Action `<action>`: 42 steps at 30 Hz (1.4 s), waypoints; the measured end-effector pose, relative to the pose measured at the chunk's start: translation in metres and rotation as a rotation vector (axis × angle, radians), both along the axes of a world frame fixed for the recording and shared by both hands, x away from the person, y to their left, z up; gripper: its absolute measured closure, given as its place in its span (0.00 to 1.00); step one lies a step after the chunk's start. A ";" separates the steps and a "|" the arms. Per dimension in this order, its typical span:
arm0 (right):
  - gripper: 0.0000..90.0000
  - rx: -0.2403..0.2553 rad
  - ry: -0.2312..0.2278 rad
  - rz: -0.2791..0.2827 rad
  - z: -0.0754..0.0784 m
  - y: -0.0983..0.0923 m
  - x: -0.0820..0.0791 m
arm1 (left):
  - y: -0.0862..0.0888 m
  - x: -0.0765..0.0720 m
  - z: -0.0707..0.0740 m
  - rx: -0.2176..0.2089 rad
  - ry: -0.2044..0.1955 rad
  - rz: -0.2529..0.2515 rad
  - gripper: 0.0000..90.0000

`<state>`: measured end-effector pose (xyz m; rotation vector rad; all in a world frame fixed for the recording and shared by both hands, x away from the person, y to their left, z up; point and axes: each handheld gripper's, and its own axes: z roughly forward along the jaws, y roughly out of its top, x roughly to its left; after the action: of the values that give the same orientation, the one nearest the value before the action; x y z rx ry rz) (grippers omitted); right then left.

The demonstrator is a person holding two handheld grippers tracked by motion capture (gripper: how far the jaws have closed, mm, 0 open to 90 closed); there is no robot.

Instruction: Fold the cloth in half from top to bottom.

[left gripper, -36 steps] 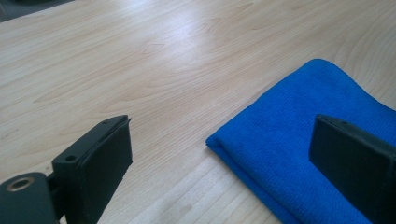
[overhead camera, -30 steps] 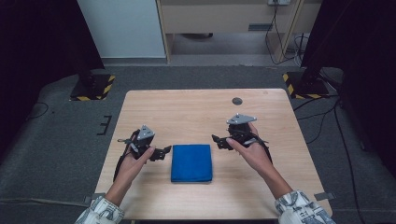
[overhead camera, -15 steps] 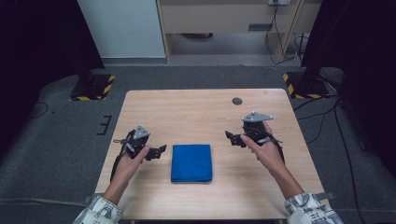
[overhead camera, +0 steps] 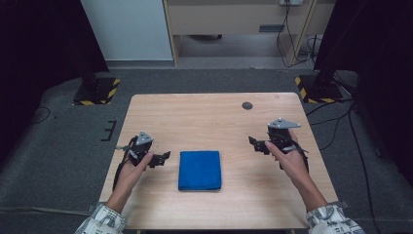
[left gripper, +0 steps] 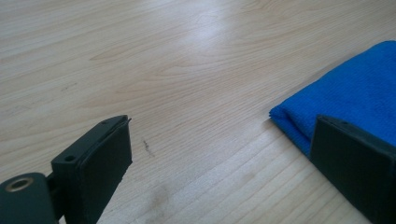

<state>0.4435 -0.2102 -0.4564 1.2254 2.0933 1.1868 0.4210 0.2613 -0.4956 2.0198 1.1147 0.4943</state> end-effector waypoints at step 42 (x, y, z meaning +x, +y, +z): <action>0.12 0.024 0.175 -0.209 -0.065 -0.070 0.007 | 0.007 0.016 -0.030 0.123 0.062 0.036 0.06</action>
<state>0.4503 -0.2806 -0.5209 1.5662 2.0153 1.0472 0.4370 0.2687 -0.5260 2.1376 1.1852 0.5329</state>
